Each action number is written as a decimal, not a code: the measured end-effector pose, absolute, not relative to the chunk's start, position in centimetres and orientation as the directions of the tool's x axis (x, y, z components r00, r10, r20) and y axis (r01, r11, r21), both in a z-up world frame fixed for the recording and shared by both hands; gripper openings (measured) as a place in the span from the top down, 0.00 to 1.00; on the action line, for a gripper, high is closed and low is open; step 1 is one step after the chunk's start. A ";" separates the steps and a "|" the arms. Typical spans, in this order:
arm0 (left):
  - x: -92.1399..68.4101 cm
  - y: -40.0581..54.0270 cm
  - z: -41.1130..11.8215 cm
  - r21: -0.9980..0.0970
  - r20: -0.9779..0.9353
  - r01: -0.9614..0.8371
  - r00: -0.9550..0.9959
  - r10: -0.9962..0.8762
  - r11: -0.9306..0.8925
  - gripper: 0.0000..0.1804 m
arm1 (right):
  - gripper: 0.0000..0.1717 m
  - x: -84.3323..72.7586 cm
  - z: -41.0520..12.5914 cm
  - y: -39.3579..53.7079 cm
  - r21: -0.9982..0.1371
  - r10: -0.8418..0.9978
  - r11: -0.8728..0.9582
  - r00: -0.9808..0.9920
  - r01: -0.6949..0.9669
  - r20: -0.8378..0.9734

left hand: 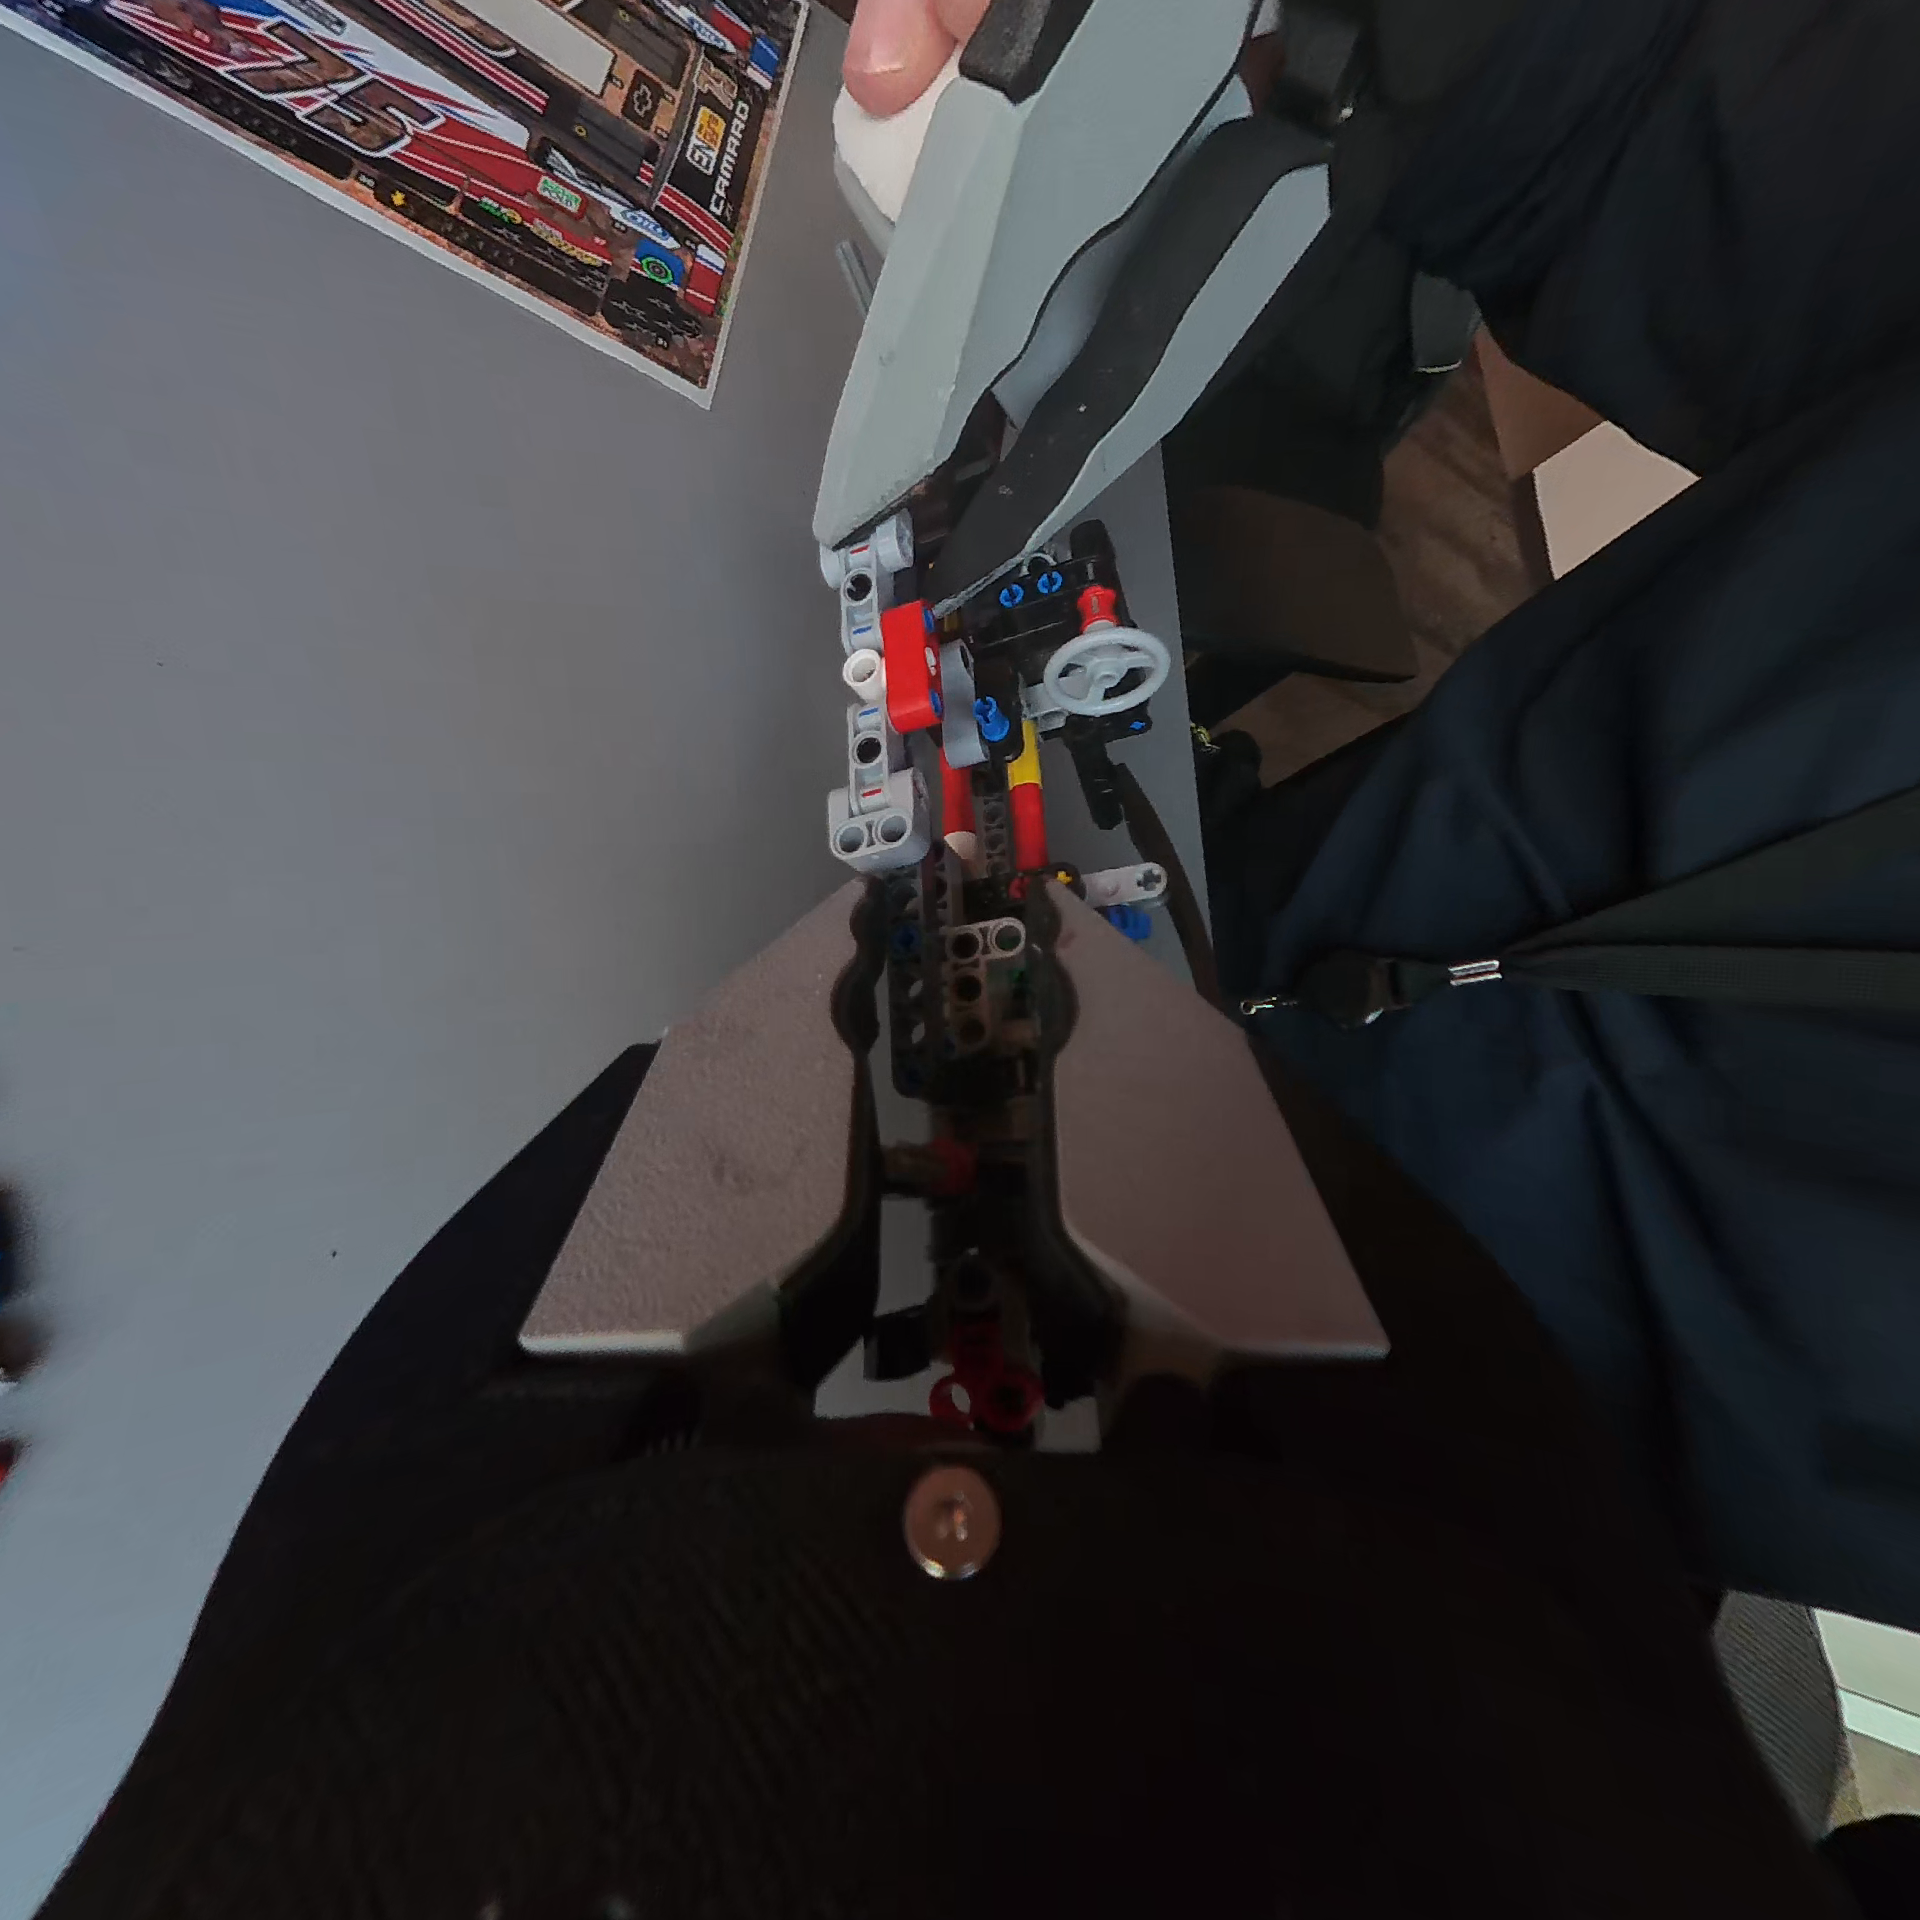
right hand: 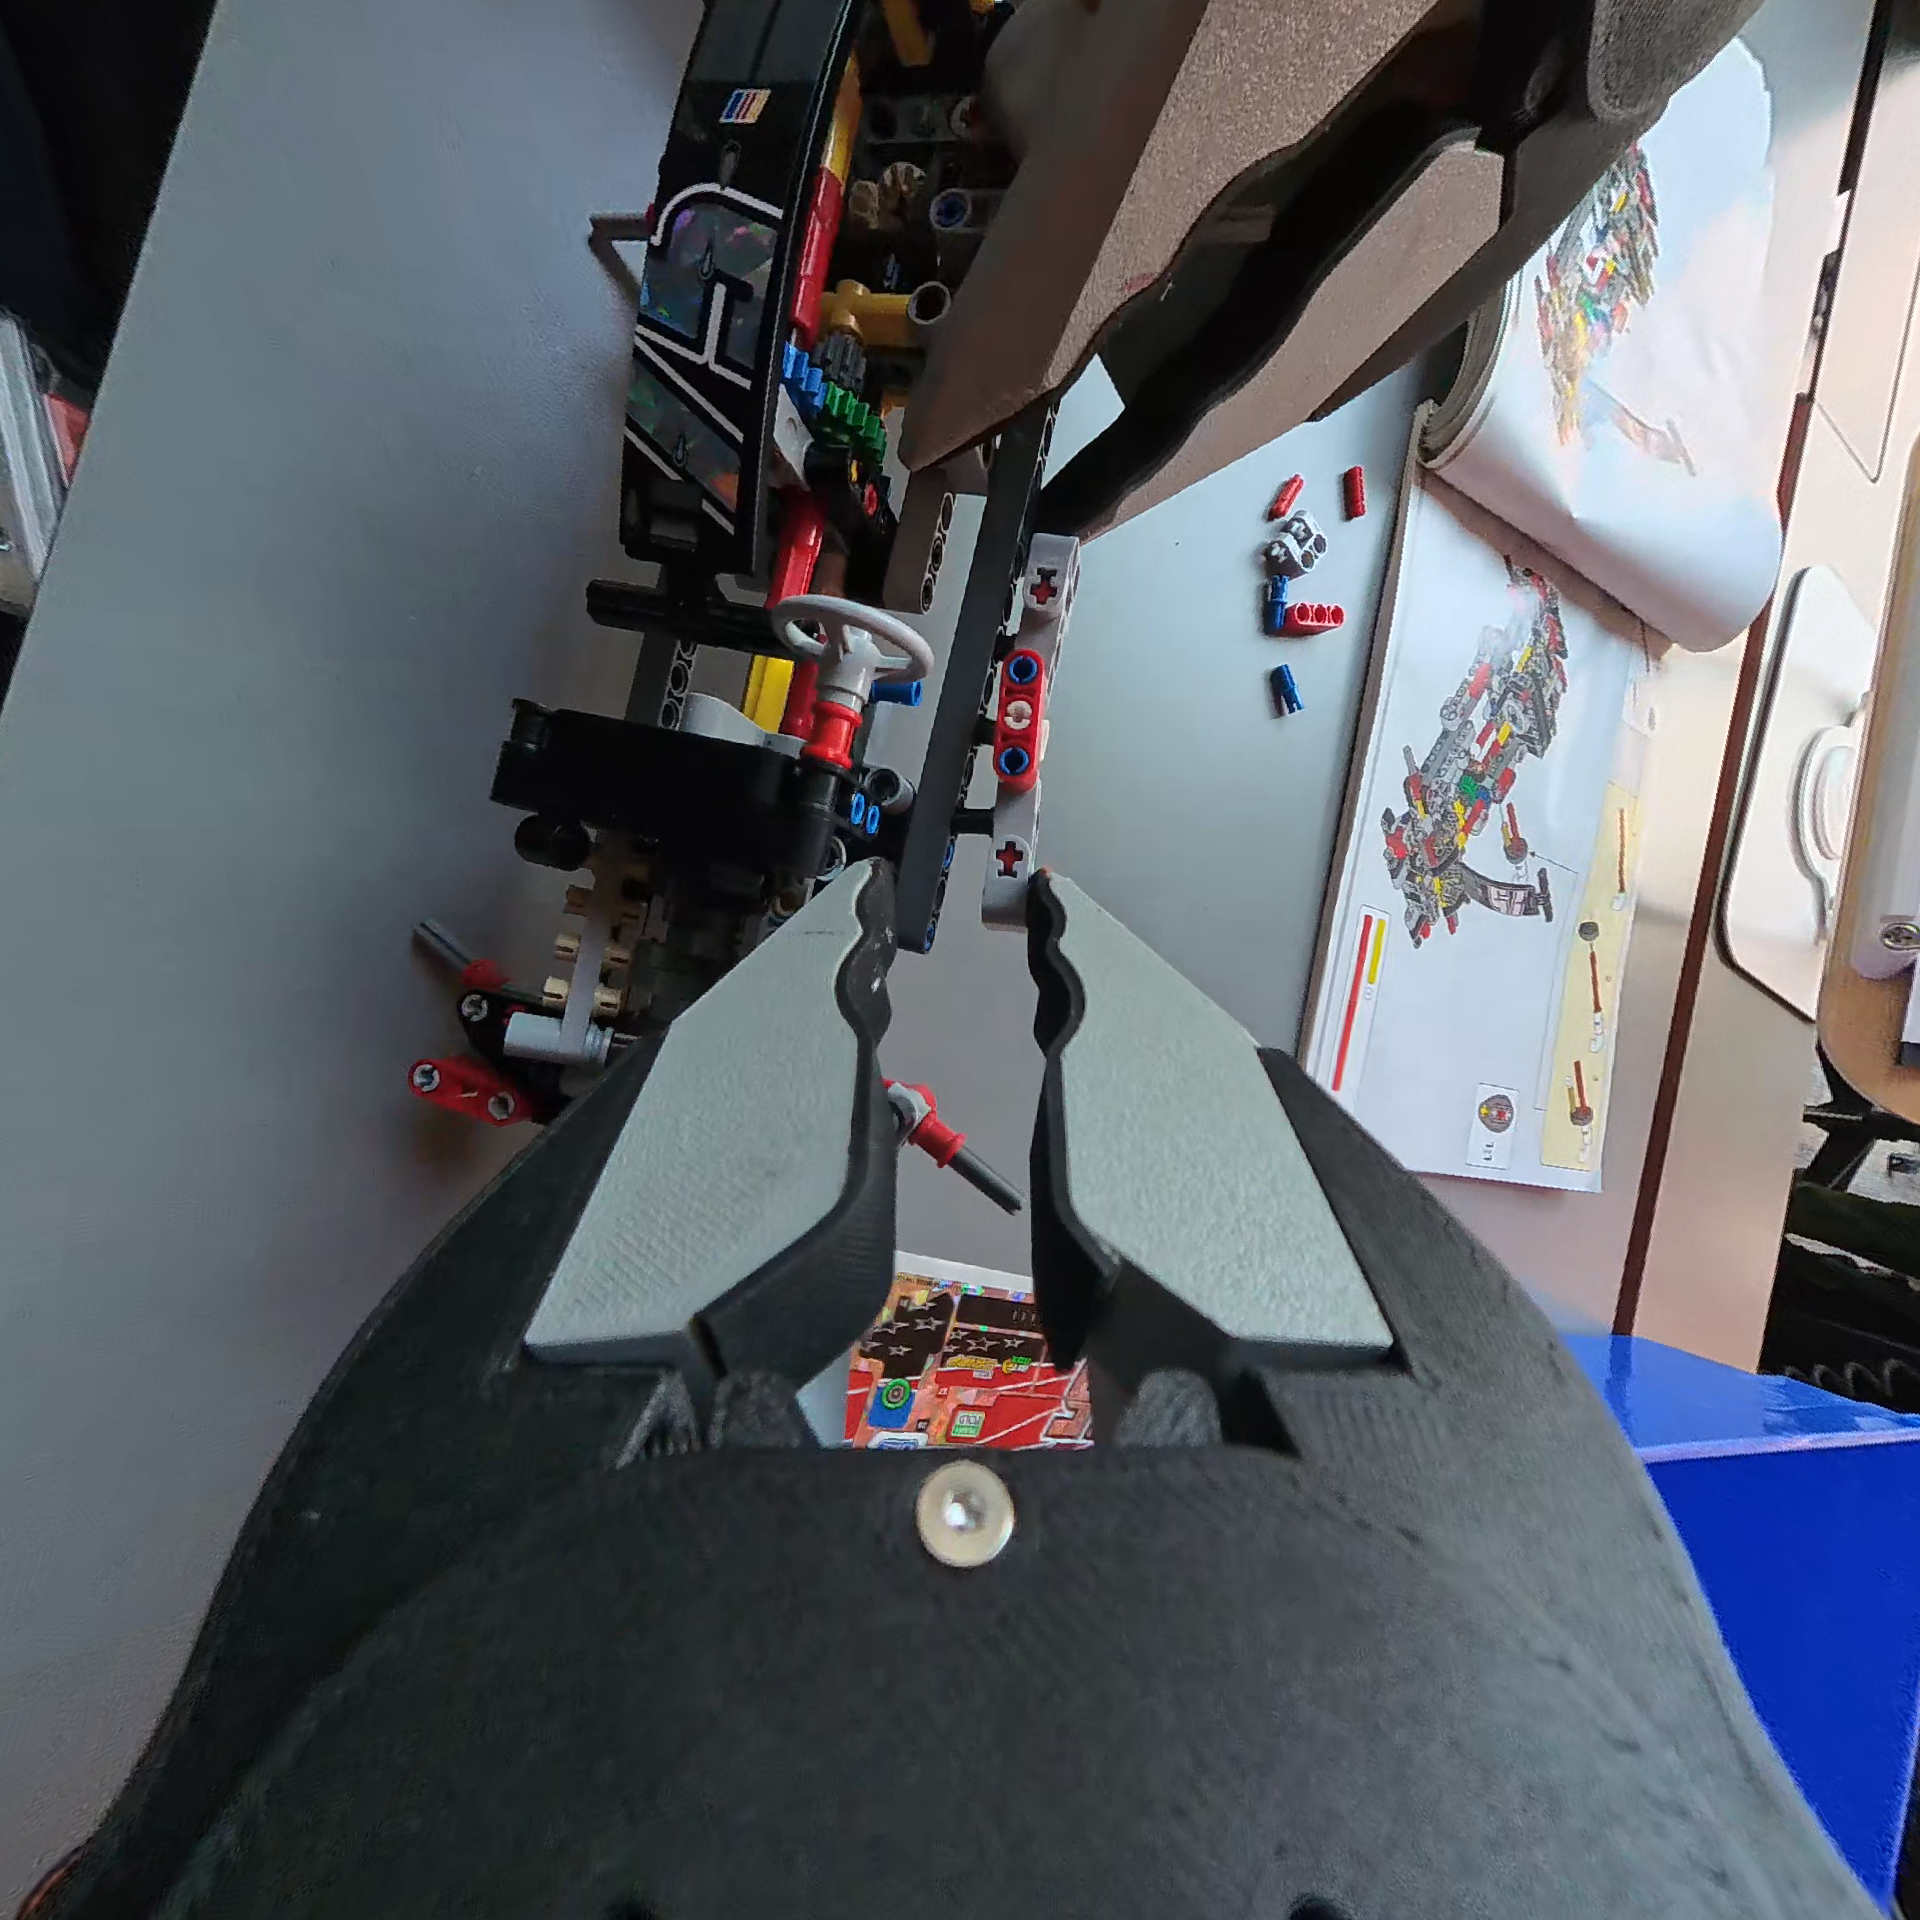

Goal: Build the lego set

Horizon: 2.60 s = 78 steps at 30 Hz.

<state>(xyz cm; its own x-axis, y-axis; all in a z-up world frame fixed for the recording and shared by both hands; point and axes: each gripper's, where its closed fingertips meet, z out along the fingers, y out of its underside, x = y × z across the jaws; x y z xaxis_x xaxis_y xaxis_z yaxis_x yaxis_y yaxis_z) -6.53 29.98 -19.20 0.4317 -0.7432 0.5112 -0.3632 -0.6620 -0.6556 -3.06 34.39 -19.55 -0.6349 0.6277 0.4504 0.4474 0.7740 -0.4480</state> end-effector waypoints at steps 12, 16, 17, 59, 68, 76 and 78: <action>-5.7 29.3 -17.3 -0.694 0.318 -0.480 0.464 -0.827 -0.537 0.87 | 0.95 -2.5 -16.9 33.8 -0.590 0.686 0.718 -0.522 0.370 0.507; -5.9 29.9 -15.6 -0.727 0.109 -0.562 0.474 -0.874 -0.395 0.90 | 0.85 -1.8 -14.3 33.3 -0.759 0.804 0.527 -0.513 0.382 0.299; -5.9 30.0 -15.0 -0.734 0.073 -0.565 0.486 -0.871 -0.377 0.94 | 0.78 -1.6 -13.6 33.3 -0.799 0.826 0.465 -0.512 0.382 0.236; -7.3 32.2 -17.4 -0.627 0.020 -0.640 0.558 -0.830 -0.445 0.93 | 0.92 -3.7 -13.1 34.5 -0.918 0.923 0.245 -0.367 0.313 0.121; -7.6 33.2 -17.4 -0.626 0.120 -0.592 0.570 -0.813 -0.507 0.96 | 1.00 -2.8 -13.3 35.6 -0.817 0.900 0.374 -0.386 0.439 0.204; -7.3 33.4 -17.3 -0.624 0.091 -0.612 0.561 -0.823 -0.486 0.96 | 0.91 -2.2 -13.5 36.3 -0.718 0.886 0.438 -0.396 0.541 0.242; -7.3 33.5 -17.3 -0.624 0.088 -0.612 0.562 -0.822 -0.486 0.96 | 0.92 -2.3 -12.9 36.3 -0.734 0.894 0.420 -0.384 0.535 0.231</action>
